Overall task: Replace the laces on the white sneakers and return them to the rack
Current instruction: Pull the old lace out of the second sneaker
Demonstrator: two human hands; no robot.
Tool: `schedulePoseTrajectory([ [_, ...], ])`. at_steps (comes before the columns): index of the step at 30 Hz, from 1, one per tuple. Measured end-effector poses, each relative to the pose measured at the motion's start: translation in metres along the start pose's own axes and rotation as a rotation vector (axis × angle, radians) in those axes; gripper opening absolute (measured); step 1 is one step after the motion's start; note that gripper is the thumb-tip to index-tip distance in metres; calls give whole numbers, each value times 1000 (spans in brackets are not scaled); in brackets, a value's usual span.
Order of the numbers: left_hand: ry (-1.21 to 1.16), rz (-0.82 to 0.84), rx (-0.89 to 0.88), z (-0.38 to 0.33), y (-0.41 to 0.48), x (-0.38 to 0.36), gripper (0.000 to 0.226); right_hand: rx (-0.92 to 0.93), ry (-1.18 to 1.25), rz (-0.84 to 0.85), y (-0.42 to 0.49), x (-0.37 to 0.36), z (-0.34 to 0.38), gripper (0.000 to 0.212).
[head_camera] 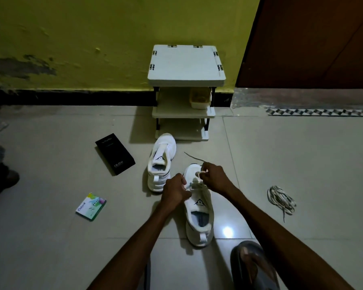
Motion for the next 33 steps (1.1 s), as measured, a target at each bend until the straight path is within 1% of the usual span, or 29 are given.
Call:
schedulePoseTrajectory([
  [1,2,-10,-19,-2,-2,1,33,100,-292,62,-2,-2,3,16],
  [2,5,-18,-30,-3,-3,1,34,176,-508,89,-5,-2,5,18],
  [3,12,-19,-32,-4,-5,1,34,236,-651,103,-8,-3,6,21],
  [5,18,-5,-19,-5,-7,-1,36,323,-789,127,-13,-3,9,24],
  [7,23,17,11,-4,-8,-3,39,392,-803,163,-13,-7,10,25],
  [8,32,27,21,-4,-8,-3,39,374,-743,162,-10,-4,8,25],
  [9,41,32,26,-4,-9,-3,38,321,-623,129,-7,3,5,26],
  [10,45,34,31,-4,-8,-4,37,242,-447,48,-6,11,0,27],
  [12,52,44,43,-4,-8,-4,33,28,71,-152,-8,26,-17,20],
  [13,55,47,51,-4,-8,-4,31,-72,315,-226,-10,29,-28,19],
  [14,52,50,59,-4,-7,-6,30,-184,488,-273,-13,28,-40,23],
  [15,46,57,64,-4,-7,-8,29,-286,598,-298,-17,24,-48,27],
  [17,47,61,70,-6,-8,-9,26,-445,747,-310,-24,12,-58,29],
  [18,49,58,72,-7,-8,-10,24,-477,816,-294,-26,6,-56,27],
  [20,61,52,69,-9,-9,-11,27,-473,974,-254,-30,-9,-46,24],
  [22,59,44,95,-9,-10,-12,29,-553,1308,-166,-38,-23,-32,21],
  [23,43,32,120,-7,-11,-12,29,-562,1427,-110,-38,-26,-27,19],
  [25,19,-1,180,-4,-13,-12,32,-525,1492,-41,-36,-23,-25,18],
  [28,-12,-22,245,3,-13,-15,46,-474,1419,-16,-31,-18,-31,23],
  [29,-16,-28,258,4,-13,-15,45,-467,1364,-4,-31,-18,-32,24],
  [31,-23,-48,268,4,-13,-16,33,-460,1290,11,-29,-21,-32,24],
  [33,-38,-81,257,4,-15,-17,21,-499,1222,2,-27,-27,-30,25],
])
Point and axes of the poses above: each hand's wrist, its own y-axis towards the middle knuckle, its own x-axis out of the back of the hand, z = x × y, the point moved 5 cm from there along y, towards the middle knuckle, and after that the axes turned 3 degrees about -z, right-handed, at the moved point
